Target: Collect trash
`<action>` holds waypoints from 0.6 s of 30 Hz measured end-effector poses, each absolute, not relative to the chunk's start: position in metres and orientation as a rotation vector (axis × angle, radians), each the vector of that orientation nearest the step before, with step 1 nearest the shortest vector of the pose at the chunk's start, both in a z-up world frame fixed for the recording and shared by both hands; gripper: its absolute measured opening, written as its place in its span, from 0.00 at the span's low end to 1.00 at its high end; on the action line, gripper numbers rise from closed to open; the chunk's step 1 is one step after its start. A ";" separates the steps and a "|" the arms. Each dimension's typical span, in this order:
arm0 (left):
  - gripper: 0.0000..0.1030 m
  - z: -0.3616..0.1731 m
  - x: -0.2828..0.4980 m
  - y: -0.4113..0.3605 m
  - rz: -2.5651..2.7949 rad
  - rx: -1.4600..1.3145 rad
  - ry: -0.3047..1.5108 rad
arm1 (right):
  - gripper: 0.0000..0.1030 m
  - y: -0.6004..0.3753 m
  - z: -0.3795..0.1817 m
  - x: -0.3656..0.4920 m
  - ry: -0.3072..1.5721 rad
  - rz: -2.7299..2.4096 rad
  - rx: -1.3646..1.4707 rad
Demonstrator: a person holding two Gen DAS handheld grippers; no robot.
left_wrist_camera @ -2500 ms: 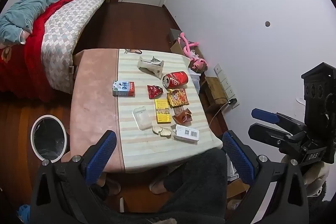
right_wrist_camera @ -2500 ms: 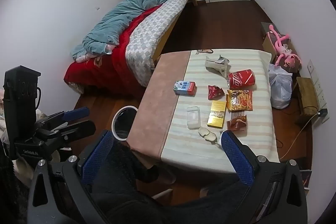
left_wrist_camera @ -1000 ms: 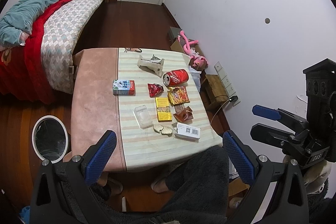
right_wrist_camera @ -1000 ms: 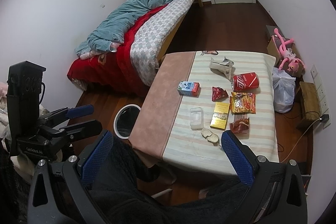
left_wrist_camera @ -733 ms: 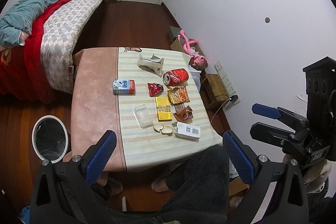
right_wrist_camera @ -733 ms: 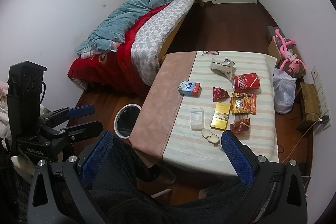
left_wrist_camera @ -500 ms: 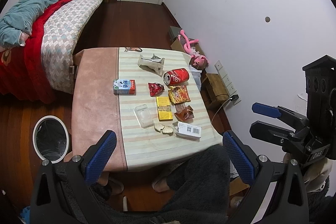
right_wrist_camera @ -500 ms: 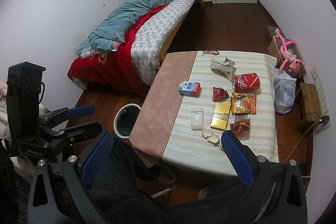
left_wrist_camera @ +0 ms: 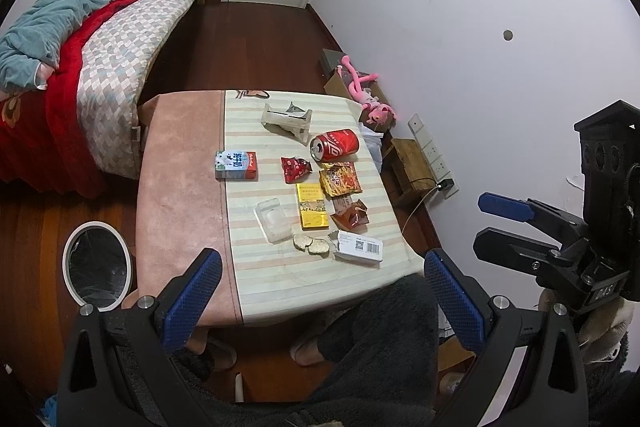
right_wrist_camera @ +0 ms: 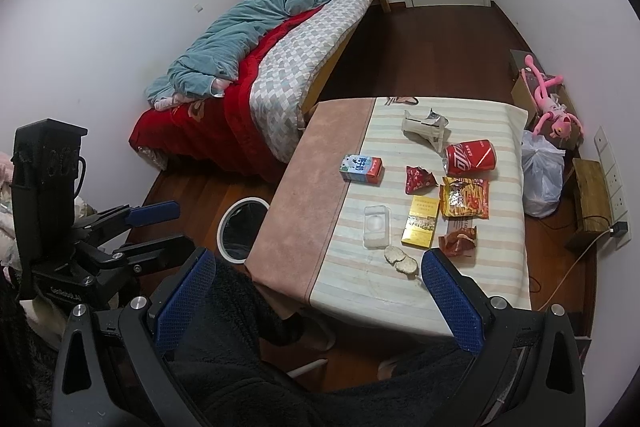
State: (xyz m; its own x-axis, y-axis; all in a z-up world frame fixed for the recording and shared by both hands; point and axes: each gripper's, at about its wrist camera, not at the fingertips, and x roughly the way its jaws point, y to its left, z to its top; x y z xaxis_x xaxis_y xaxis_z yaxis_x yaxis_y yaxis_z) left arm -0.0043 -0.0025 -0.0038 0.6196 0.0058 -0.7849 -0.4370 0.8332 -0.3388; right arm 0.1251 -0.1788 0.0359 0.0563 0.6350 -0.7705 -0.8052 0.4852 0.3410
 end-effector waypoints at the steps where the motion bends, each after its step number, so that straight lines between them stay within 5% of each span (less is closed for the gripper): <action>1: 1.00 -0.003 -0.003 -0.003 0.270 -0.543 0.874 | 1.00 -0.179 0.036 0.125 1.042 1.103 -0.199; 18: 1.00 -0.006 -0.003 -0.001 0.268 -0.535 0.874 | 1.00 -0.177 0.035 0.127 1.040 1.111 -0.199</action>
